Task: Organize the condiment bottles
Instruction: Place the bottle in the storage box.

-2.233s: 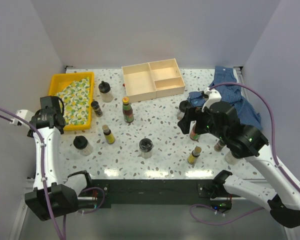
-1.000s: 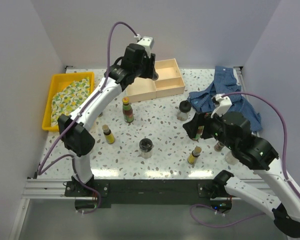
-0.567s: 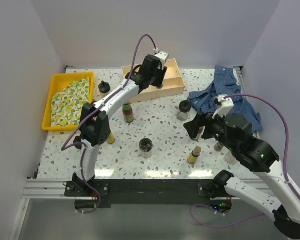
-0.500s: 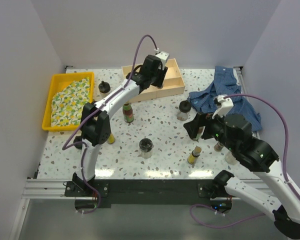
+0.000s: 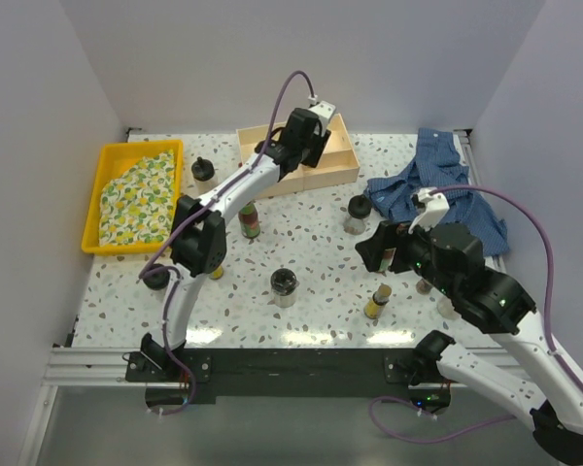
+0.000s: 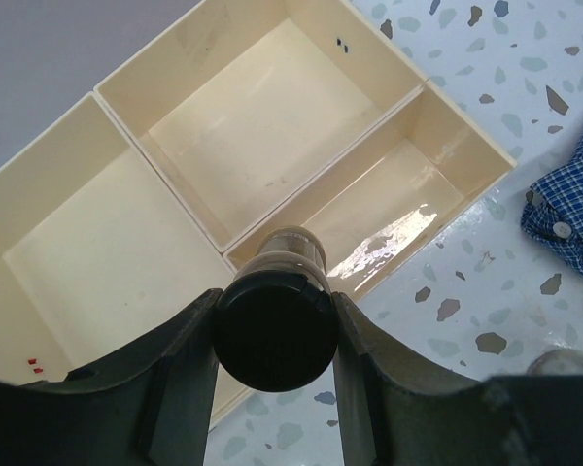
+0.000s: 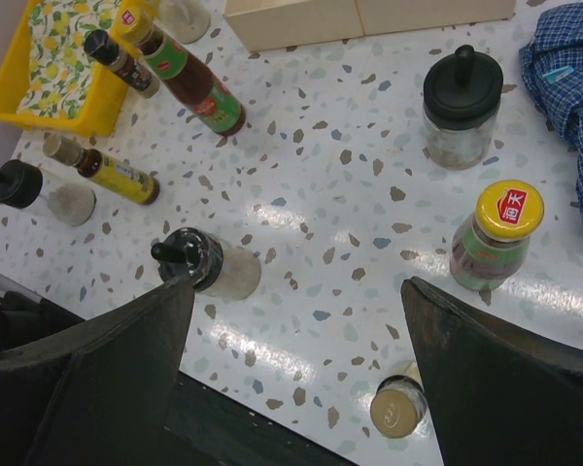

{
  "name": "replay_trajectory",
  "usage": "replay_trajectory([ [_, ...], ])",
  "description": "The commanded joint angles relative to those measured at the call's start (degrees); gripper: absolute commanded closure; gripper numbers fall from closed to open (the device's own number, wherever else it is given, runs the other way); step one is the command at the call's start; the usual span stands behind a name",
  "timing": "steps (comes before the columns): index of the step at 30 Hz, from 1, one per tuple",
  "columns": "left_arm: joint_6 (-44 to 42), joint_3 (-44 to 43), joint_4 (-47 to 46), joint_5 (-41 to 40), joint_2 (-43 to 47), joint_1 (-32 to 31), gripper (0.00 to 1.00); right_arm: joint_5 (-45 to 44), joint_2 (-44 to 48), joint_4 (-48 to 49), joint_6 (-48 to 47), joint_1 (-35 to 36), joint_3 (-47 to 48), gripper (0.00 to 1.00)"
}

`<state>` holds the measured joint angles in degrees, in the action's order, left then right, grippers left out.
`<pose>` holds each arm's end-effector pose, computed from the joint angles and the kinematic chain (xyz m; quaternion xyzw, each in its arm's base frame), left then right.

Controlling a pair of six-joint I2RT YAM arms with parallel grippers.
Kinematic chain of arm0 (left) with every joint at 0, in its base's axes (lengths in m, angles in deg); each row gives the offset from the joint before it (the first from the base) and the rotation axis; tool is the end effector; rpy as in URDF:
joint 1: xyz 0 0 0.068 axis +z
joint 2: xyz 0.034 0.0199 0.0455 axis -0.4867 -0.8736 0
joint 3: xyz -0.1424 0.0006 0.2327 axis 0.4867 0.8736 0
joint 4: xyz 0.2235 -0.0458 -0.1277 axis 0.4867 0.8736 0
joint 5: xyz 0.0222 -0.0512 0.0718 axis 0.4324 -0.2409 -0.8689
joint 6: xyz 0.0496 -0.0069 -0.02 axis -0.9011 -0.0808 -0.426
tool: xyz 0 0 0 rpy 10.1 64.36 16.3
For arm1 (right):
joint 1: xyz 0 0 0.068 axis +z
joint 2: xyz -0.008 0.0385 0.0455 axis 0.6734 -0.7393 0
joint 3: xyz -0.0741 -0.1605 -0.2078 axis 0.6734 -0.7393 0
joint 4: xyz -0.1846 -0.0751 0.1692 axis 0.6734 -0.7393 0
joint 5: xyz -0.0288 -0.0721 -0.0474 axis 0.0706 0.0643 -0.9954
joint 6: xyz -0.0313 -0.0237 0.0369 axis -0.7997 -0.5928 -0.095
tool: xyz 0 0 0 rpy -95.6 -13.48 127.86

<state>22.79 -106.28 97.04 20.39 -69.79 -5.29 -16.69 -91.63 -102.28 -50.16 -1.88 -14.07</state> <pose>0.4488 -0.2999 0.2816 0.2011 0.8439 -0.0791 0.4911 0.1042 0.0799 0.3748 -0.0454 0.8281 0.2404 0.5043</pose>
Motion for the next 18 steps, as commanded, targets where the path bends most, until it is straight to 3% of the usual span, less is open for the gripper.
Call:
replay_trajectory([
  [1, -1.54, -1.86, -2.81, -1.30, -0.25, 0.05, 0.92, -0.40, -0.79, 2.23, -1.18, -0.02, 0.76, 0.07],
  [5, -1.54, -1.59, -2.90, -1.12, -1.30, 0.14, 0.87, -0.75, -1.14, 2.67, -1.36, -0.02, 0.85, 0.07],
  [8, -1.54, -1.33, -3.42, -0.51, -2.53, 0.14, 0.71, -0.66, -1.14, 2.67, -1.28, -0.02, 0.76, 0.07],
  [18, -1.54, -1.24, -5.18, -1.56, -5.43, 0.14, 0.53, -1.89, -2.55, -1.10, -2.42, -0.02, 3.48, 0.07],
])
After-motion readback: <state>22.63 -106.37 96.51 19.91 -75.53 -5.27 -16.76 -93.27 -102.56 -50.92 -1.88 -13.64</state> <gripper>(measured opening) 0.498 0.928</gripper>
